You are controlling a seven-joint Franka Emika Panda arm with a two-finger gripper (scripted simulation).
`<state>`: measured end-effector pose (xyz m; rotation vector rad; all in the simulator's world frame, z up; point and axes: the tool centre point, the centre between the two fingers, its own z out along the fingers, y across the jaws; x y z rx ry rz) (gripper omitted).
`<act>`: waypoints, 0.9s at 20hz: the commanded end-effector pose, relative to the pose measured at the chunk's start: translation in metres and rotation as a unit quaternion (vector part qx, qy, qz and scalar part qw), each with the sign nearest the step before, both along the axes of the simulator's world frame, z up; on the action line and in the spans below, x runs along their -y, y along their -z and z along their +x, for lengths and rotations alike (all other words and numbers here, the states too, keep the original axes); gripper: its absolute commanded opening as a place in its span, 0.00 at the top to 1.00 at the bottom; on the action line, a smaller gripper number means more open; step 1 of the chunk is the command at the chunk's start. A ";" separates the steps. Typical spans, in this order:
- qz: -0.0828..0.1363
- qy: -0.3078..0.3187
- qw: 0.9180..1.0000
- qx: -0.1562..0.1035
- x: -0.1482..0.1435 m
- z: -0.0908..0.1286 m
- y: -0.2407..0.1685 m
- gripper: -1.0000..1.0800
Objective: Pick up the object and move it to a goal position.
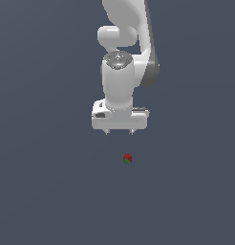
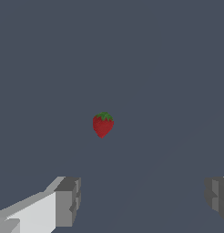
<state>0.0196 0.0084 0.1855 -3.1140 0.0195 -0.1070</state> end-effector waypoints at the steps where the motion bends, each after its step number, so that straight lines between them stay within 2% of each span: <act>1: 0.000 0.000 1.000 0.000 0.000 0.000 0.000 0.04; 10: 0.017 -0.014 1.000 -0.002 -0.034 -0.003 0.005 0.04; 18: 0.017 -0.006 1.000 -0.003 -0.034 -0.001 0.007 0.04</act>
